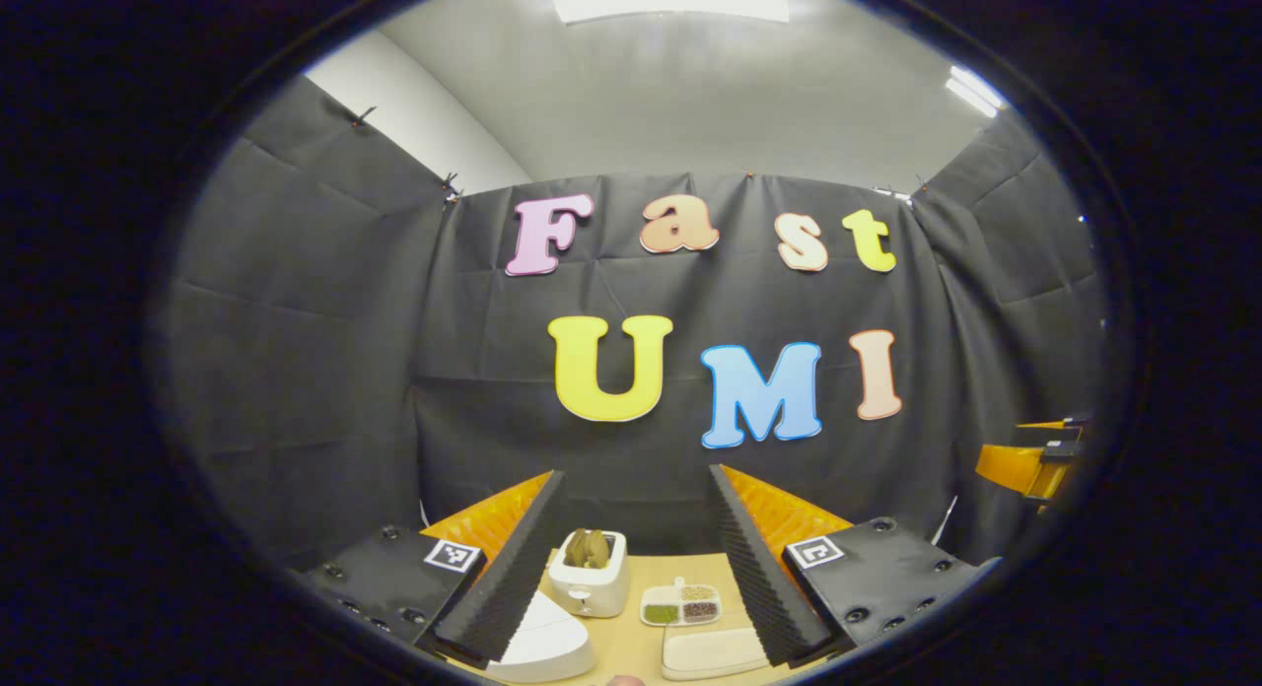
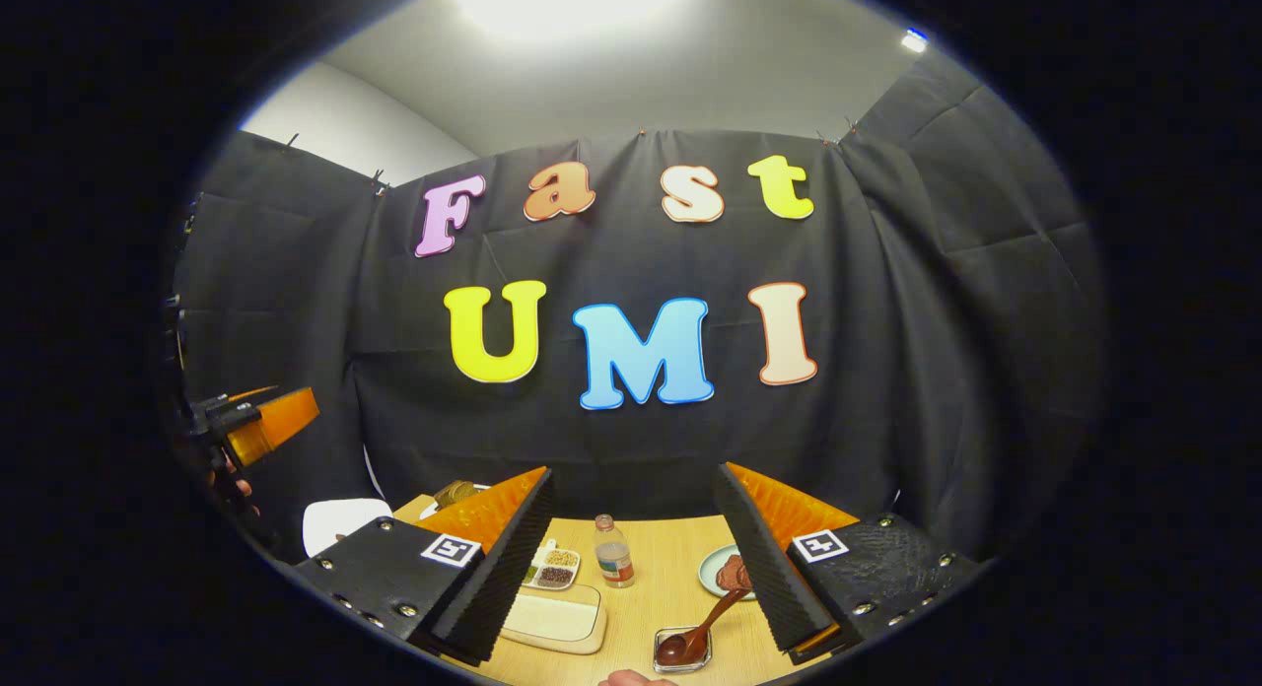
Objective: Close the left gripper, press the button to open the rice cooker; take a wooden spoon from the chopstick holder with the right hand, scoop a spoonful of rice and pour it into the rice cooker, then put the wooden spoon back into the chopstick holder.
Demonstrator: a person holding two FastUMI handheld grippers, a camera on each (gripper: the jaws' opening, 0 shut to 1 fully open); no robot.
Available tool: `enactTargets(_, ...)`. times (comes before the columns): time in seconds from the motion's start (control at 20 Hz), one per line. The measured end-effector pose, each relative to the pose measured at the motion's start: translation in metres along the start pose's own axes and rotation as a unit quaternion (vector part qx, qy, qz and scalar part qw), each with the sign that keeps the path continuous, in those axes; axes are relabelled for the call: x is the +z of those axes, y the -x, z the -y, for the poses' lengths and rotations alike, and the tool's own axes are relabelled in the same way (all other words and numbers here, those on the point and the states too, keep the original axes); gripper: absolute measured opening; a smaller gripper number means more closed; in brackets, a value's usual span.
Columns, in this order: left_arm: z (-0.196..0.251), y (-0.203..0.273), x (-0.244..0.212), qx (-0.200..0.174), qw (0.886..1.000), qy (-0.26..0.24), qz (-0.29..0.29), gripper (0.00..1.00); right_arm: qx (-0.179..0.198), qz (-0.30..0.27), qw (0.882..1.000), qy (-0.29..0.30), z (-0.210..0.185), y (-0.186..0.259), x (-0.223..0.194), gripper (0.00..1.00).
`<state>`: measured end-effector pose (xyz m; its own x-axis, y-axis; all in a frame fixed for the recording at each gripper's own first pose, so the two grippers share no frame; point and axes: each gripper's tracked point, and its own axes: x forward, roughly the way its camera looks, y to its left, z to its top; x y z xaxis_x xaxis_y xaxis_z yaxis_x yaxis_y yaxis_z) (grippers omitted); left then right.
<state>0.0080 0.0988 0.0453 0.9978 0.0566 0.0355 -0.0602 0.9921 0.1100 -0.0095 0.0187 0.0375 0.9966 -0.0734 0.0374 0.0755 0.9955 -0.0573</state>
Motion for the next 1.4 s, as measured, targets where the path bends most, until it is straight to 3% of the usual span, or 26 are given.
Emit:
enactTargets(0.2,0.023,0.003,0.003,-0.018,1.0,0.008,0.0,0.95,0.014,0.018,1.0,-0.007,-0.013,0.002,0.013,0.96)
enactTargets(0.4,0.004,0.005,0.01,0.012,1.0,0.005,0.014,0.97,0.012,0.015,1.0,-0.006,-0.011,0.001,0.011,0.99)
enactTargets(1.0,-0.004,-0.009,-0.005,-0.004,1.0,0.015,-0.005,0.97,-0.003,0.013,1.0,0.002,-0.017,-0.006,0.015,0.99)
enactTargets(1.35,-0.032,-0.013,-0.017,-0.009,1.0,0.019,-0.014,0.96,-0.009,0.013,1.0,0.007,-0.038,-0.007,0.014,0.96)
enactTargets(1.4,-0.039,-0.015,-0.017,-0.005,1.0,0.016,-0.015,0.97,-0.007,0.015,1.0,0.006,-0.042,-0.007,0.014,0.99)
